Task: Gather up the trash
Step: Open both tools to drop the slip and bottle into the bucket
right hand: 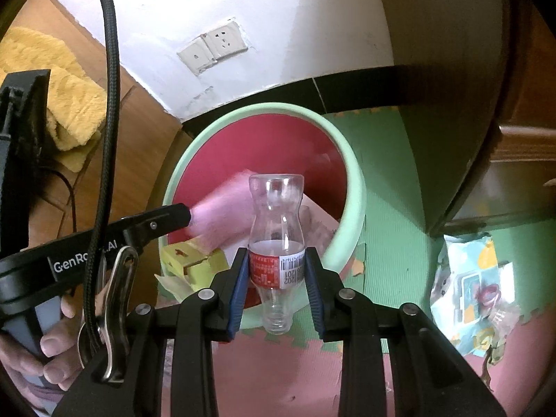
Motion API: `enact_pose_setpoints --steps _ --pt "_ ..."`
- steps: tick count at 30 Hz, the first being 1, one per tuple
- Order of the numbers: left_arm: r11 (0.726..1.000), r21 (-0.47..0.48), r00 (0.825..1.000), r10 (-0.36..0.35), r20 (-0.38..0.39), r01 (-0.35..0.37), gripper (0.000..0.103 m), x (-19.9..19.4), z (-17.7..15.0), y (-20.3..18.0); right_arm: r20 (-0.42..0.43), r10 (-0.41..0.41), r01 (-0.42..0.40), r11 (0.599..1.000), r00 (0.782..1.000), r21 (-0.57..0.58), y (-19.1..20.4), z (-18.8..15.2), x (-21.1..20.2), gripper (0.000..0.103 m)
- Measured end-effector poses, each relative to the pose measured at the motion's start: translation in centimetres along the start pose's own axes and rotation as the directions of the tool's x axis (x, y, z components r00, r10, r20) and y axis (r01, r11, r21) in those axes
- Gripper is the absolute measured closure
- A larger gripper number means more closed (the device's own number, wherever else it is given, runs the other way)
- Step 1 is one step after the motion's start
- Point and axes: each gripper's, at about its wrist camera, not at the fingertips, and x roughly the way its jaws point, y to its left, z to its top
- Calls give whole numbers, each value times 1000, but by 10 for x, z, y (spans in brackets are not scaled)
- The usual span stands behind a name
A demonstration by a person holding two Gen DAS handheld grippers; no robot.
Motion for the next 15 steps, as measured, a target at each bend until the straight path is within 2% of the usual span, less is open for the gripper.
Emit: enact_pose_setpoints --steps 6,15 --pt "1000 -10 1000 20 5 -20 78 -3 2 0 0 2 -2 1000 1000 20 -4 1 2 71" --pt "999 -21 999 32 6 -32 78 -6 5 4 2 2 -2 1000 1000 18 1 8 7 71"
